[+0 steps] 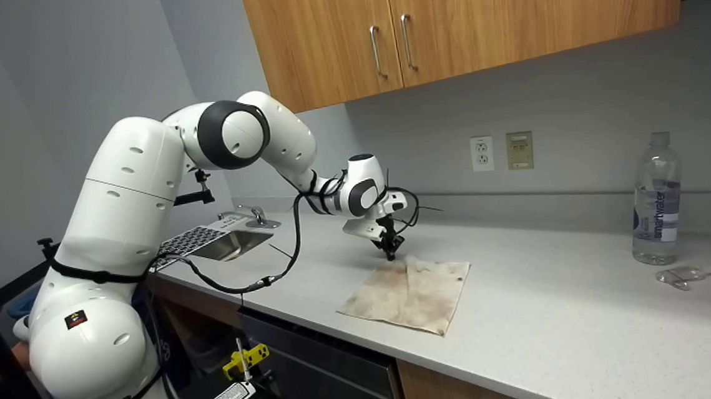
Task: Unfold the napkin completely
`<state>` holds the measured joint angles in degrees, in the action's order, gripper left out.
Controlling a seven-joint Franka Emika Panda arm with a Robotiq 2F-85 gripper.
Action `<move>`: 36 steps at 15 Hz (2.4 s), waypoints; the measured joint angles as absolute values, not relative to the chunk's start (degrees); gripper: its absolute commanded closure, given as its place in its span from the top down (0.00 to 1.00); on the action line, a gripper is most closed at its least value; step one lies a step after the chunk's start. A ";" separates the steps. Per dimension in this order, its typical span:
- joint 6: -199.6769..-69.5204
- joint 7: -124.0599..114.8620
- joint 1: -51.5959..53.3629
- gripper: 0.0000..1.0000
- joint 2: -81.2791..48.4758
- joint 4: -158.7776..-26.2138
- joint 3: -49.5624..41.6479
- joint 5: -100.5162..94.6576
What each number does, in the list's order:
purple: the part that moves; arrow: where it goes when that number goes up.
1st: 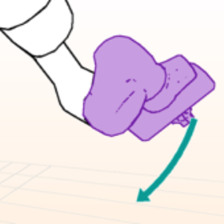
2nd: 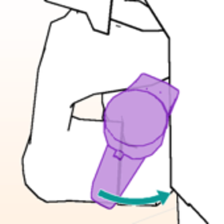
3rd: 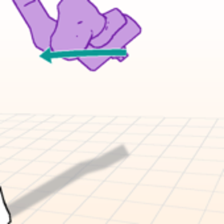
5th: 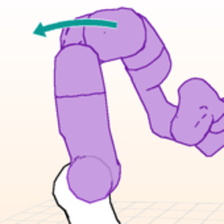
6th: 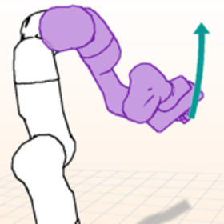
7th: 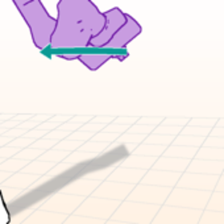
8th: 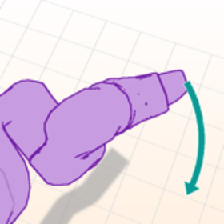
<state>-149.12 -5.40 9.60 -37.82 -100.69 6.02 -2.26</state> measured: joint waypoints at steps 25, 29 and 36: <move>-140.08 -7.88 15.23 0.00 -22.69 -111.21 5.90 -9.69; -144.49 -12.12 15.23 0.00 -14.75 -121.53 5.39 -12.38; -150.26 -26.98 14.72 0.27 0.78 -134.68 4.62 -25.92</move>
<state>-150.26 -26.98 14.72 0.78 -134.68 4.62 -25.92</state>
